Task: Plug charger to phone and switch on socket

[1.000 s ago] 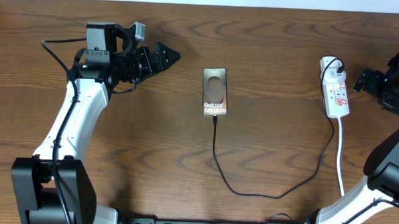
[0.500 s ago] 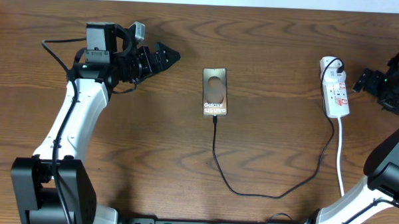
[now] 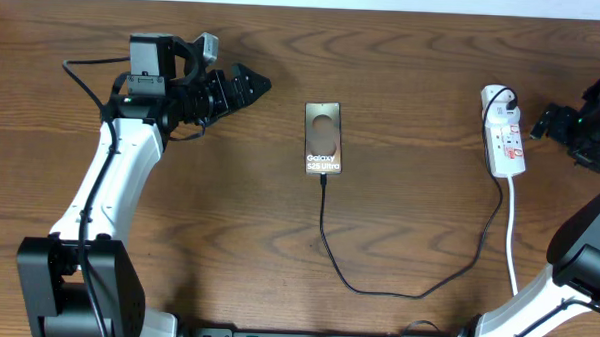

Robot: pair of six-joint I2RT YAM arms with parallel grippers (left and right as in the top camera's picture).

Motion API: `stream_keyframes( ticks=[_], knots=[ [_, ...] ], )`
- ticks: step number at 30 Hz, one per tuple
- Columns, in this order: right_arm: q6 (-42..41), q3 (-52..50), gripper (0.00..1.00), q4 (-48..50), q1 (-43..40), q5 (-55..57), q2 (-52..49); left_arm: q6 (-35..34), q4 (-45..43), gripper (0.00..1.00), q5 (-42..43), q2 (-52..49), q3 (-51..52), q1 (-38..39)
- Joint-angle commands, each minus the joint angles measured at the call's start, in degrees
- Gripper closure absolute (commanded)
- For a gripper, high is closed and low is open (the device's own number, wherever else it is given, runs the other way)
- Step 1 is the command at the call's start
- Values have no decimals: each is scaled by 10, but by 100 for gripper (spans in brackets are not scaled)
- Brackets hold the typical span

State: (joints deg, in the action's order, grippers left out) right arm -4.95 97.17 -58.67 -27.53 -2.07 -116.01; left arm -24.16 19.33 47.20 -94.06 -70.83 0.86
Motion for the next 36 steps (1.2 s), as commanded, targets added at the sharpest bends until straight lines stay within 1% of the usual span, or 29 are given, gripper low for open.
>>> stream_keyframes(
  ticks=[1, 22, 25, 28, 32, 36],
  knots=[
    [8, 4, 1, 0, -2, 4, 1, 6, 1, 2, -4, 4, -6, -1],
    [8, 3, 1, 0, 5, 4, -7, 6, 1, 2, -3, 4, -6, -1],
    [8, 3, 1, -1, 6, 4, 5, 6, 1, 2, -4, 4, -6, -1],
    [8, 3, 1, -1, 11, 4, 41, 6, 1, 2, -3, 4, -6, -1],
    [8, 3, 1, -1, 24, 4, 116, 6, 1, 2, -4, 4, -6, -1],
    [8, 3, 1, -1, 57, 4, 201, 6, 1, 2, -4, 4, -6, -1]
  ],
)
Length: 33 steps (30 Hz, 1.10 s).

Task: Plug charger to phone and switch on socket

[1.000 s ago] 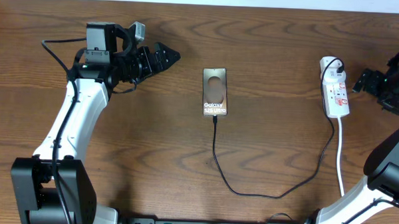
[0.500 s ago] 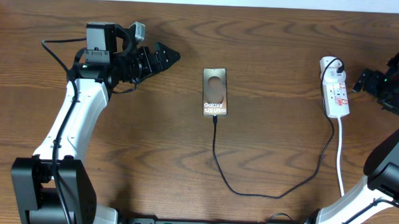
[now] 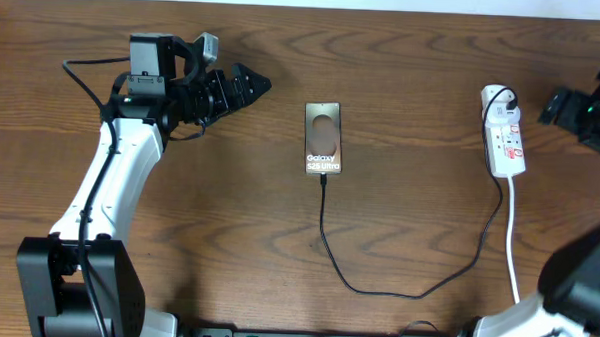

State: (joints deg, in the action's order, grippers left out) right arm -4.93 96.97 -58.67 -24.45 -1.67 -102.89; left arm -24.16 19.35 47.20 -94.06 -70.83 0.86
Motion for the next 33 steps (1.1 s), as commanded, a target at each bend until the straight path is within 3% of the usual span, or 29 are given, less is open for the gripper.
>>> stream_keyframes(
  ticks=[1, 9, 15, 22, 28, 33],
  knots=[
    [7, 5, 1, -1, 40, 0, 95, 6, 1, 2, -4, 4, -6, -1],
    [7, 5, 1, -1, 180, 0, 224, 6, 1, 2, -4, 4, -6, -1],
    [15, 5, 1, -7, 311, 21, 258, 6, 1, 2, -4, 4, -6, -1],
    [21, -32, 1, -26, 350, 19, 262, 6, 1, 2, -4, 4, -6, -1],
    [82, -174, 1, 95, 350, -16, 298, 6, 1, 2, -4, 4, -6, -1],
    [97, -393, 1, 284, 350, -42, 378, 6, 1, 2, -4, 4, -6, -1]
  ],
)
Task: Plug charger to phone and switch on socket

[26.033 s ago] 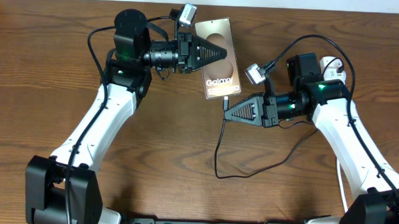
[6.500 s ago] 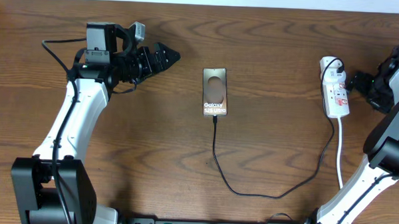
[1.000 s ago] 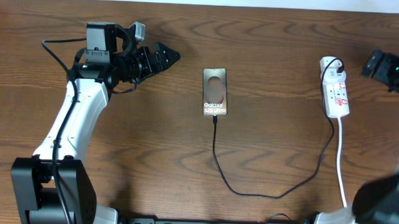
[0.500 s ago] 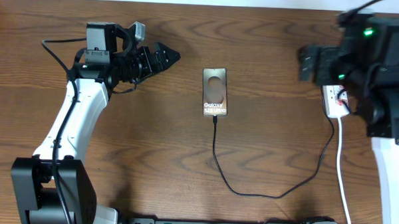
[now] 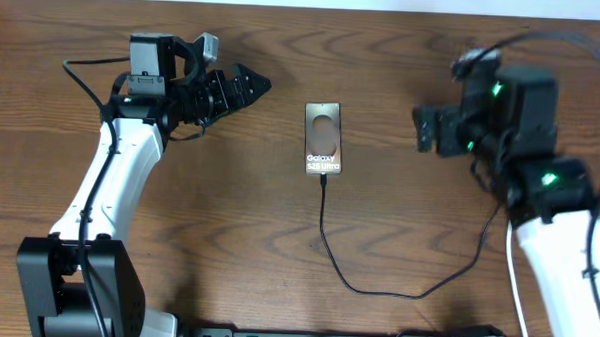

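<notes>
The phone lies face up at mid-table, its screen reading "Galaxy S25 Ultra". A black charger cable meets the phone's near edge, loops toward me and runs off right under my right arm. The white socket strip is hidden beneath that arm. My right gripper hangs high over the table right of the phone, pointing left; its fingers are dark and I cannot make out their gap. My left gripper rests left of the phone, fingers drawn to a point, nothing in them.
The left arm stretches along the table's left side. The right arm's body covers the back right area. A dark rail runs along the near edge.
My right arm has moved from the far right edge to a spot over the socket strip, which it now covers, with the gripper pointing left toward the phone. Phone, cable and left arm are unchanged.
First my right gripper sat just right of the white socket strip, with the cable in the phone. Then it stood a little farther right and back at the frame edge. Now the arm is high over the strip, hiding it. The left arm stayed put throughout.
</notes>
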Robot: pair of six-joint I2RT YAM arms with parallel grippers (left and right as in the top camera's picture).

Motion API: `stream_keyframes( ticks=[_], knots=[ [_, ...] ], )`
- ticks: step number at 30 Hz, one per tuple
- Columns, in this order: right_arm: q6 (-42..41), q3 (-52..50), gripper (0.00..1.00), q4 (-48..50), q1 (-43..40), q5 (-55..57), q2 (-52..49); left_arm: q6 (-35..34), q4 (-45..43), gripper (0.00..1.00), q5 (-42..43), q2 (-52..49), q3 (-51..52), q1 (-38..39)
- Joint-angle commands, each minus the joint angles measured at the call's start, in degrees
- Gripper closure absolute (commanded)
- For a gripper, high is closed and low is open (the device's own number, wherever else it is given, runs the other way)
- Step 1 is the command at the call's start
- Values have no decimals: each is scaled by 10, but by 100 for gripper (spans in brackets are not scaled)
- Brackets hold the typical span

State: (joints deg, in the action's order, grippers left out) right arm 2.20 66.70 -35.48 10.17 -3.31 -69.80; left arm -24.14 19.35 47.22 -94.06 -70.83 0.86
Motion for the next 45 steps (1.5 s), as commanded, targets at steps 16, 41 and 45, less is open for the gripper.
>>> stream_keyframes(
  ticks=[16, 41, 45],
  knots=[
    [-86, -647, 1, 506, -43, -93, 338, 5, 1, 2, -4, 4, -6, -1],
    [22, -664, 1, 327, -83, -142, 695, 5, 1, 2, -4, 4, -6, -1],
    [22, -664, 1, 327, -83, -142, 695, 5, 1, 2, -4, 4, -6, -1]
  ],
)
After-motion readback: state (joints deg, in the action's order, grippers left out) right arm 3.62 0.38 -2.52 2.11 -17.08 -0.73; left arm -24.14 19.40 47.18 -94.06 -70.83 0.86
